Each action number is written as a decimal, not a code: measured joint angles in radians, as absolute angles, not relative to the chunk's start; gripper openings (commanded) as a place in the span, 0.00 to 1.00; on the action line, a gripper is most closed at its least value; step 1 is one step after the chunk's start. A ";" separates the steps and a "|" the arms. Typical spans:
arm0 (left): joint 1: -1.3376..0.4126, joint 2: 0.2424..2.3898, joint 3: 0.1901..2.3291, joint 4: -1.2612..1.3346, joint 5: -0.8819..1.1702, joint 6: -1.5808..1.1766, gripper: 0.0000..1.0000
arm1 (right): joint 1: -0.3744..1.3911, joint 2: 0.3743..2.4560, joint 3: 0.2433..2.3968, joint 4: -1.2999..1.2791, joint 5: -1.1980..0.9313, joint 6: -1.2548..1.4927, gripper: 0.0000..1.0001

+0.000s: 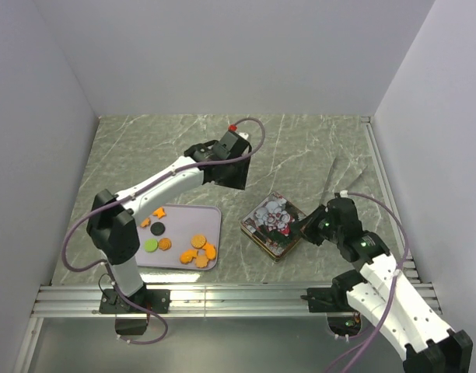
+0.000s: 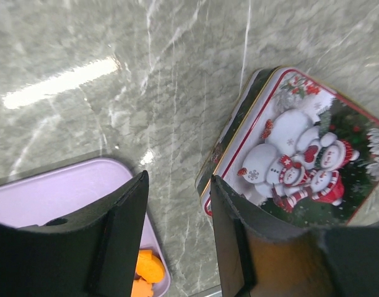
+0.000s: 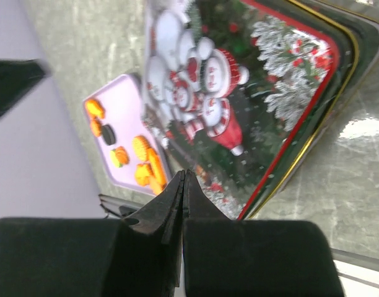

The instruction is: Pack the cookies

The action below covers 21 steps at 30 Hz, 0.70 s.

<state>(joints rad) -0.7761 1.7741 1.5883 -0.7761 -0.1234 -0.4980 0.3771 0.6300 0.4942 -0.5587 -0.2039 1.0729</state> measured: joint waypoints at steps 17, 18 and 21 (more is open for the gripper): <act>-0.754 1.552 1.423 -0.786 -0.149 -0.504 0.51 | 0.377 0.794 0.410 -0.440 -0.215 1.051 0.00; -0.754 1.549 1.417 -0.787 -0.151 -0.506 0.51 | 0.377 0.790 0.405 -0.433 -0.216 1.052 0.00; -0.751 1.545 1.411 -0.789 -0.155 -0.509 0.50 | 0.377 0.772 0.401 -0.440 -0.213 1.054 0.00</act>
<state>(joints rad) -0.7513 1.5448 1.4105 -0.7887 -0.1551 -0.5095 0.3771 0.7715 0.4011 -0.4397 -0.2131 1.0538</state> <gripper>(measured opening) 0.510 0.005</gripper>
